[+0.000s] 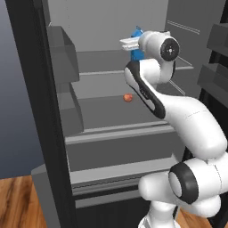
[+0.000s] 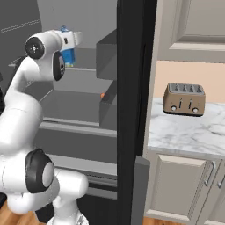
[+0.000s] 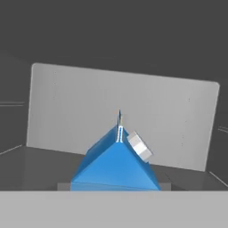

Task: Take out the milk from the fridge and place it on the tray on the counter. Then take the sugar cube near the tray and place it in the tray.

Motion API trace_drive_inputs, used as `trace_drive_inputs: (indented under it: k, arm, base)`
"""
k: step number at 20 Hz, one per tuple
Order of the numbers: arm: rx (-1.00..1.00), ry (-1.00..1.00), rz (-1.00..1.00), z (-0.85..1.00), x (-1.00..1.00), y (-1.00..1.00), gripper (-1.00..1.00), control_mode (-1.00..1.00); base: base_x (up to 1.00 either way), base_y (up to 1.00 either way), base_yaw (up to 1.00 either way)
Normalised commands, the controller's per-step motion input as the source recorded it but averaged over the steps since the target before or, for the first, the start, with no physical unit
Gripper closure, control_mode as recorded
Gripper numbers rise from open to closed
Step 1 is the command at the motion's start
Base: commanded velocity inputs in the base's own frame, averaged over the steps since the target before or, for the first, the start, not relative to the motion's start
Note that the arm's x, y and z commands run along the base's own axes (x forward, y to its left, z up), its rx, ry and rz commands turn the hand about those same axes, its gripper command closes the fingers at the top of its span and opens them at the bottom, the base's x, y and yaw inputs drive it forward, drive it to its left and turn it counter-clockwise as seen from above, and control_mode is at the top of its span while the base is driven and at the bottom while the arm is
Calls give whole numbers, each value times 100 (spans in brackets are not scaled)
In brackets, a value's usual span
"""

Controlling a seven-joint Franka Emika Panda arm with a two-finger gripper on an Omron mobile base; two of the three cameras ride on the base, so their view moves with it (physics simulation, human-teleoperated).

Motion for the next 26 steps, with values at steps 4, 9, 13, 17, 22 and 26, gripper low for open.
trace_drive_inputs:
  k: [4,9,13,17,22,26]
  arm:
    - [-3,18,0,29,-97,-1,100,-100]
    - [-7,14,0,-12,-100,-3,100,-100]
    - [0,0,0,-32,-100,-22,100,-100]
    - [8,1,-14,-49,-96,-28,100,-100]
    - [5,4,-13,-47,-53,-16,100,-100]
    - [4,12,-8,-1,-76,-7,100,-100]
  base:
    - [0,0,0]
    - [0,0,0]
    - [0,0,0]
    - [0,0,0]
    - [0,0,0]
    - [0,0,0]
